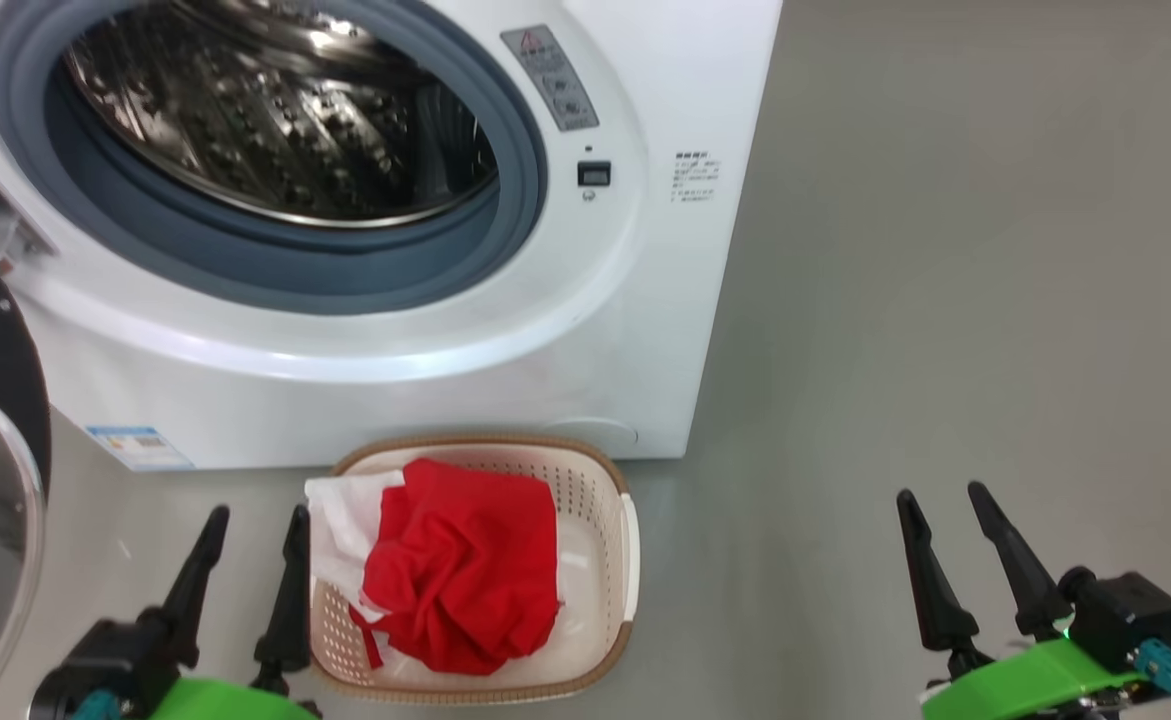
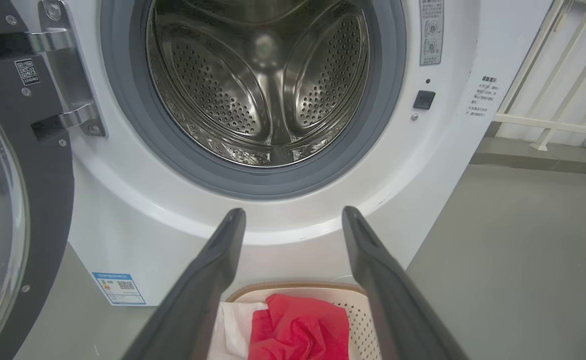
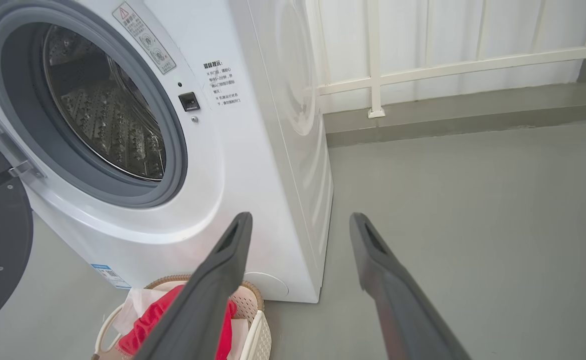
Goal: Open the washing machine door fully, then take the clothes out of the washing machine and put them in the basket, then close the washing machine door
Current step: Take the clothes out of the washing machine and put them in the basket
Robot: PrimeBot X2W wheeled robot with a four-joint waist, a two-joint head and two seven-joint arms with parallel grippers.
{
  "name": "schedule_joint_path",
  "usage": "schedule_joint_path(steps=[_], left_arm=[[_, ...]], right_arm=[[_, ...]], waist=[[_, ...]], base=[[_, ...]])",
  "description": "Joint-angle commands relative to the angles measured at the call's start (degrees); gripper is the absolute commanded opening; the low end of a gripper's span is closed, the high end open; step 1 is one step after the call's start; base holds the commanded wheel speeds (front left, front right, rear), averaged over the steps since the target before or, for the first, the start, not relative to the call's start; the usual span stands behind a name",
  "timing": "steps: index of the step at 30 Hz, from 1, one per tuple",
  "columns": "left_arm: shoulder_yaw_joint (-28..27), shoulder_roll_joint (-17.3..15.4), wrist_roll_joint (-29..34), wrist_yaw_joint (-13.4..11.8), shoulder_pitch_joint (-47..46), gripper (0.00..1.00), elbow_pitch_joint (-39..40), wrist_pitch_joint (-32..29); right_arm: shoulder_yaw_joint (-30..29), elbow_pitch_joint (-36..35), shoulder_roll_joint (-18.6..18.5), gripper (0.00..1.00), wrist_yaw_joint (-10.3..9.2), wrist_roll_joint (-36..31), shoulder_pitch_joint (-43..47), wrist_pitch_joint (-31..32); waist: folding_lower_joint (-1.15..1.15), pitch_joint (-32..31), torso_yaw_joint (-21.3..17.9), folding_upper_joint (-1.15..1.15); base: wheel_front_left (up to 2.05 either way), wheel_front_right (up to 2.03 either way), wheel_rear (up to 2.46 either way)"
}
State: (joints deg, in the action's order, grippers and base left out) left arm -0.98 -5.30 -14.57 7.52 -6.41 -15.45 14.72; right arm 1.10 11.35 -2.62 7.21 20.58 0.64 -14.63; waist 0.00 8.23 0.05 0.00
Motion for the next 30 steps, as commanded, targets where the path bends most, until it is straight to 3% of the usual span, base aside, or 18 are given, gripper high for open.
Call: schedule_joint_path(steps=[1,14,30], left_arm=[[-2.4,-0.6,0.7,0.0,0.5,1.00,2.2,0.3],[-4.5,0.4,1.5,0.0,9.4,1.00,7.9,0.3],[-4.7,0.6,1.9,0.0,10.6,1.00,9.0,0.3]], right_arm=[[1.0,-1.4,-0.3,1.00,0.28,-0.4,0.4,-0.4],[-1.2,-2.8,-1.4,1.00,0.28,0.4,7.2,-0.4],[-1.7,-3.3,-1.3,1.00,0.28,0.3,8.5,-0.4]], waist=[[0.00,-1.6,-0.2,0.00],[0.00,-5.7,0.0,0.00],[0.00,-5.9,0.2,0.00]], base=[[0.00,0.00,0.00],[0.00,0.00,0.00],[0.00,0.00,0.00]])
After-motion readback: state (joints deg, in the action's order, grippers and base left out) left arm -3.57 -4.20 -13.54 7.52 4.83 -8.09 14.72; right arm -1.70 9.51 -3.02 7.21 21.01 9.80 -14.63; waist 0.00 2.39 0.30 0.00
